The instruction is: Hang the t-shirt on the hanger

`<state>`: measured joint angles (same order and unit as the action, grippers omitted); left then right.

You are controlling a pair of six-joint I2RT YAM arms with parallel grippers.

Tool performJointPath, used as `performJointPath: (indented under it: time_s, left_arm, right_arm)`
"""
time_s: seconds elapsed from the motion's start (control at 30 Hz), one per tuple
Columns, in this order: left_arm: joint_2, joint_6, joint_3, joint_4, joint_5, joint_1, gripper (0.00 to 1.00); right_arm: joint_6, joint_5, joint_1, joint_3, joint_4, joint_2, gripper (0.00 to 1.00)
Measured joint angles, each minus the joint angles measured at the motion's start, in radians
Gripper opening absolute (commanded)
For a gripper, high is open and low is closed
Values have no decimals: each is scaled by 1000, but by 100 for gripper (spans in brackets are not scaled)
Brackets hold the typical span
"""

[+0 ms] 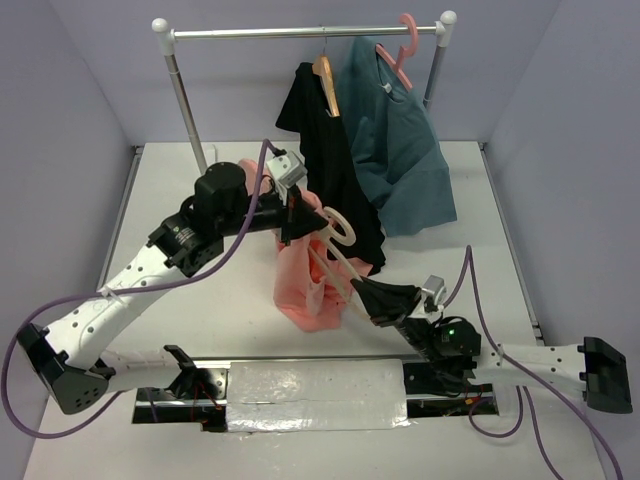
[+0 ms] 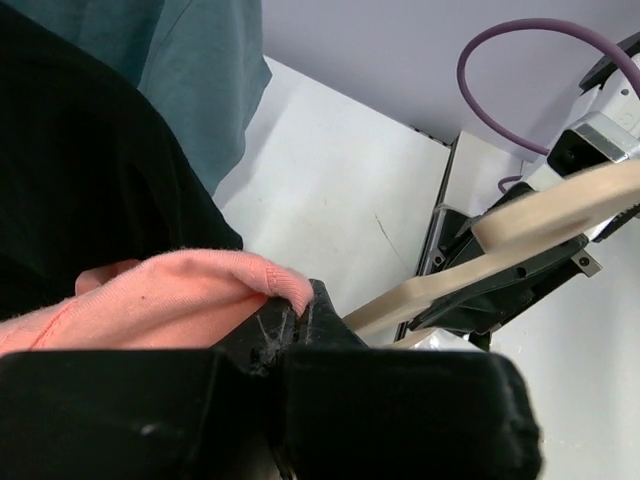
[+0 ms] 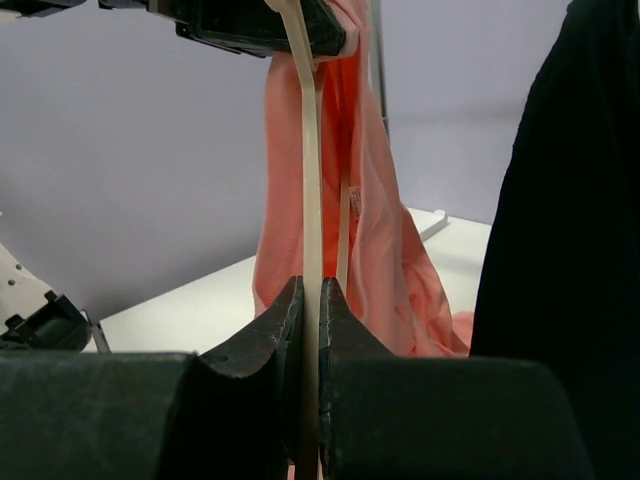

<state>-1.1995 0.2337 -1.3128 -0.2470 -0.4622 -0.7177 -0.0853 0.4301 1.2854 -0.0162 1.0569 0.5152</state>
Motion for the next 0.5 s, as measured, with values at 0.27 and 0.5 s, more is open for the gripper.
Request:
performJointPath:
  time_s: [0.27,0.5]
  left_arm:
    - [10,5,-108,-118,192,-24,83]
    - [-58,-3,-374,-374,355,-69,91]
  right_arm:
    - [11,-42,-12,6,10,-31,0]
    - [23,-63,-20,5,58,-56,0]
